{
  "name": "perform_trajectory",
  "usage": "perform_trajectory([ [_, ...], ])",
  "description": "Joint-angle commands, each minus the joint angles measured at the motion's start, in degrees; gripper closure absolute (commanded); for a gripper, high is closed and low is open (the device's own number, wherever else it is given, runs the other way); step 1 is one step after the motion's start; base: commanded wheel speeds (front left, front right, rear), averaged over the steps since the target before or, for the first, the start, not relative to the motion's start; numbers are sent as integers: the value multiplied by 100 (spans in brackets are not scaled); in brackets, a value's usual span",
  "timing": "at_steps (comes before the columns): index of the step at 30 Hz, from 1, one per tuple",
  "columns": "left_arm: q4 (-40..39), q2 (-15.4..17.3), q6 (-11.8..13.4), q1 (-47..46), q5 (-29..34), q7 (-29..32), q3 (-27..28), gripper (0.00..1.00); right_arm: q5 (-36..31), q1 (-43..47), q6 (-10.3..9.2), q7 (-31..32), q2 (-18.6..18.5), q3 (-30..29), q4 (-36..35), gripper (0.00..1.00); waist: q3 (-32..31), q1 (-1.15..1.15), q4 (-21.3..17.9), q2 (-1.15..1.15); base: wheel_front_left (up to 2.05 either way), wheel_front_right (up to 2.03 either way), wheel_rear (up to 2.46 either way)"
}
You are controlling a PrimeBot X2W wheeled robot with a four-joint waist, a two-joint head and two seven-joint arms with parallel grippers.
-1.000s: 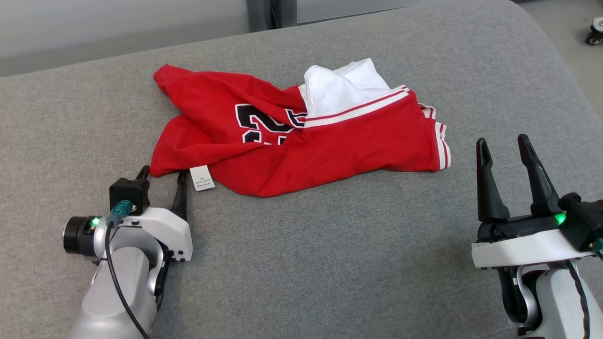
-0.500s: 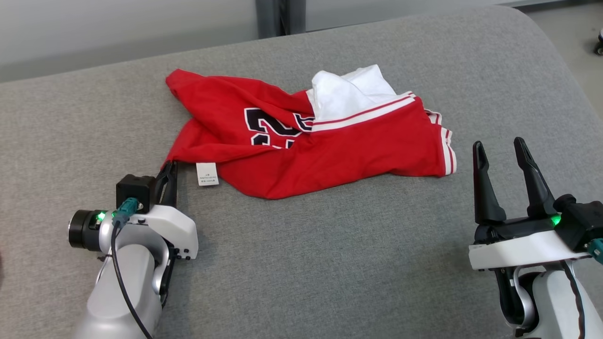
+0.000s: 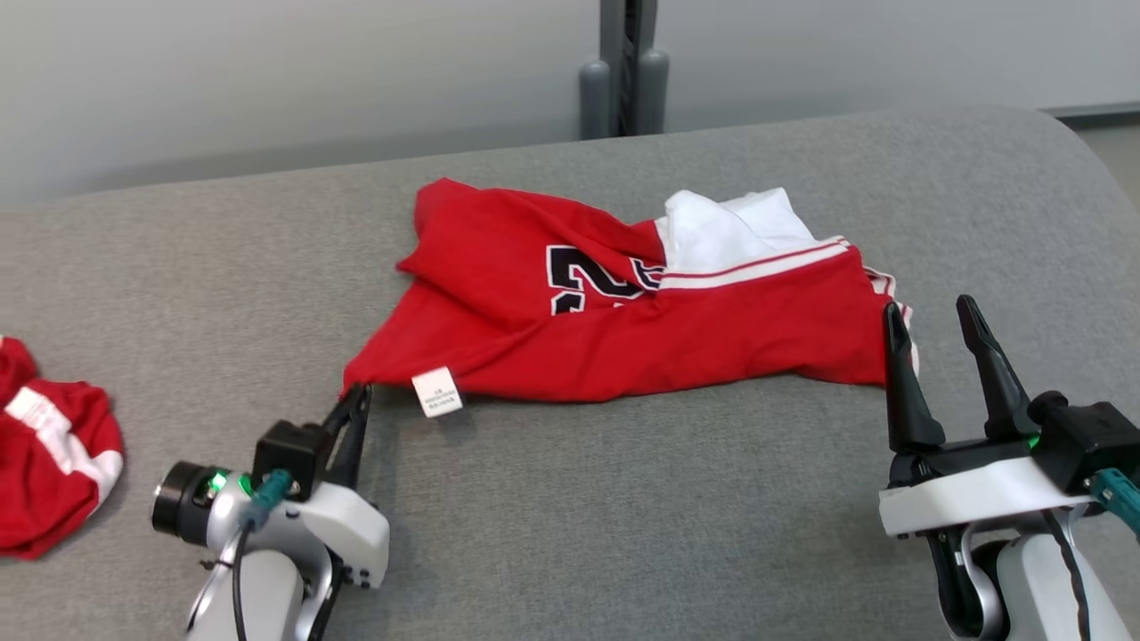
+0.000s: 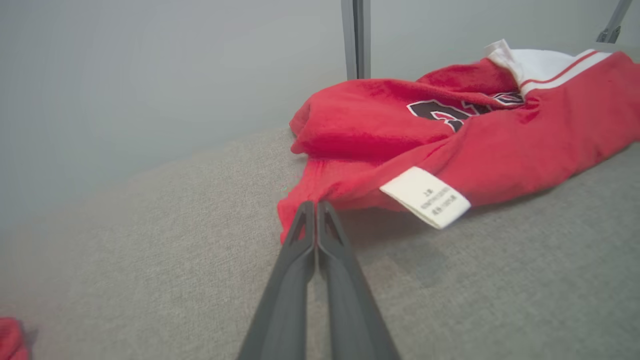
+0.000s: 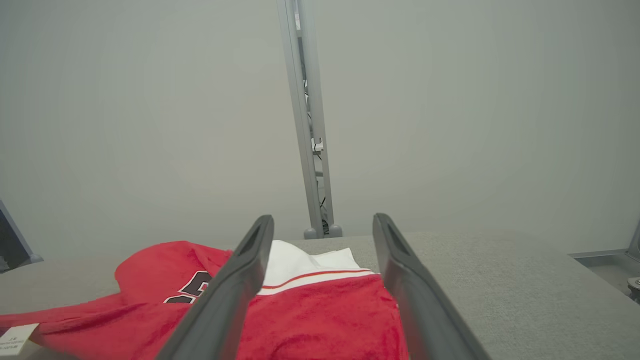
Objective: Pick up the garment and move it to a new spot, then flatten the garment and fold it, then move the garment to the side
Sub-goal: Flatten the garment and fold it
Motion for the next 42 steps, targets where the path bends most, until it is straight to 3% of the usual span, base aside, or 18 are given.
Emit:
perform_trajectory([
  [1,-64,58,-53,140,73,-19,-71,100,25,99,1,-9,-2,-34,24,0,-159,0,183,0,0,0,0],
  [19,-1257,241,-350,1603,2,726,-687,100,47,263,1,-9,14,-174,227,0,-493,0,685,0,0,0,0],
  [20,-1312,272,-332,1655,-1,750,-696,81,54,265,1,-9,14,-177,245,0,-502,0,694,0,0,0,0],
  [21,-1356,298,-296,1692,26,777,-707,36,54,267,1,-9,13,-173,270,0,-511,0,701,0,0,0,0],
  [22,-1391,299,-267,1723,26,793,-702,0,48,266,1,-9,14,-164,292,0,-520,0,706,0,0,0,0],
  [31,-1730,264,-63,1571,-238,717,-439,0,-36,213,1,-9,14,-168,345,0,-589,0,657,0,0,0,0],
  [42,-2147,45,512,1232,-573,67,259,0,-152,120,1,-9,14,-145,170,0,-589,0,565,0,0,0,0],
])
